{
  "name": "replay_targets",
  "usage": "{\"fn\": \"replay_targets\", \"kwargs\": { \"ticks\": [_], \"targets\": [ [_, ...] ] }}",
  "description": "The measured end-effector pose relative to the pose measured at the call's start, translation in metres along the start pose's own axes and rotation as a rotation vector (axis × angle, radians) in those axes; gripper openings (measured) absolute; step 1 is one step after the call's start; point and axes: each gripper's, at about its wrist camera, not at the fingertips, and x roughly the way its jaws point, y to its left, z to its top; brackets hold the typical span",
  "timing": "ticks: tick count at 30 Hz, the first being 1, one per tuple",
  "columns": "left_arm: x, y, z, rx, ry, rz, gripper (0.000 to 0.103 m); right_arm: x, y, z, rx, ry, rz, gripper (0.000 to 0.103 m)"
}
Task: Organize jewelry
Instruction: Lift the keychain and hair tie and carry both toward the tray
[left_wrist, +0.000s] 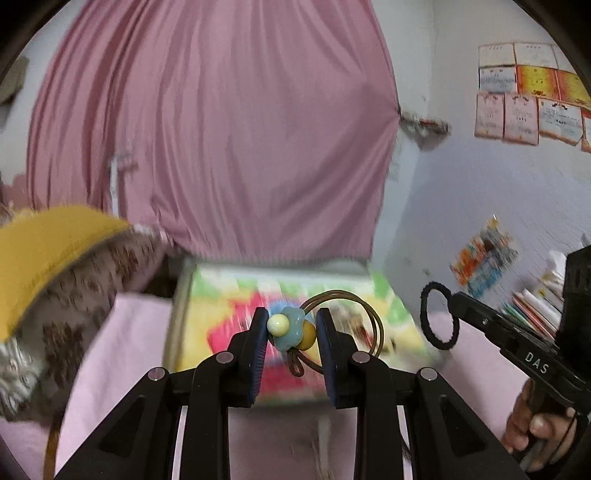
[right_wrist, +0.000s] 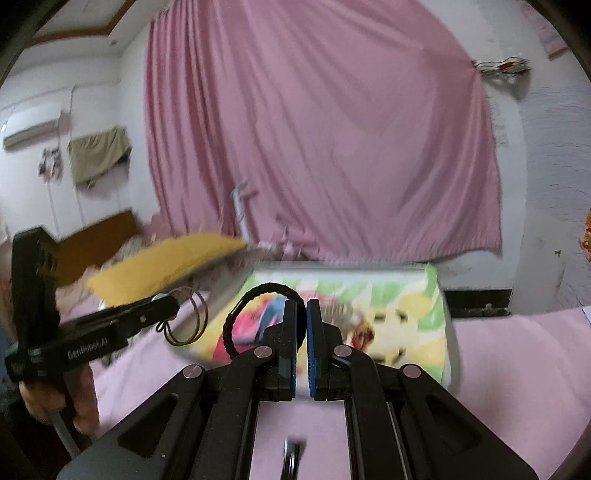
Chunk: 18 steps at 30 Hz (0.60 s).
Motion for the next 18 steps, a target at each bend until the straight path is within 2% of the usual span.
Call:
{"fn": "replay_targets", "kwargs": {
  "ticks": [4, 7, 13, 18],
  "targets": [
    [0.015, -0.003, 0.009, 0.021, -0.086, 0.034, 0.025, 0.017, 0.002, 0.010, 0.014, -0.068, -0.033, 0.004],
    [0.025, -0.004, 0.011, 0.026, -0.103, 0.051, 0.025, 0.032, 0.005, 0.012, 0.006, -0.081, -0.054, 0.004],
    [0.043, 0.004, 0.009, -0.010, -0.094, 0.082, 0.025, 0.054, 0.008, 0.009, -0.020, -0.073, -0.081, 0.004],
    [0.058, 0.015, 0.005, -0.042, -0.028, 0.109, 0.025, 0.068, 0.003, 0.006, -0.008, -0.014, -0.086, 0.005]
  ]
}}
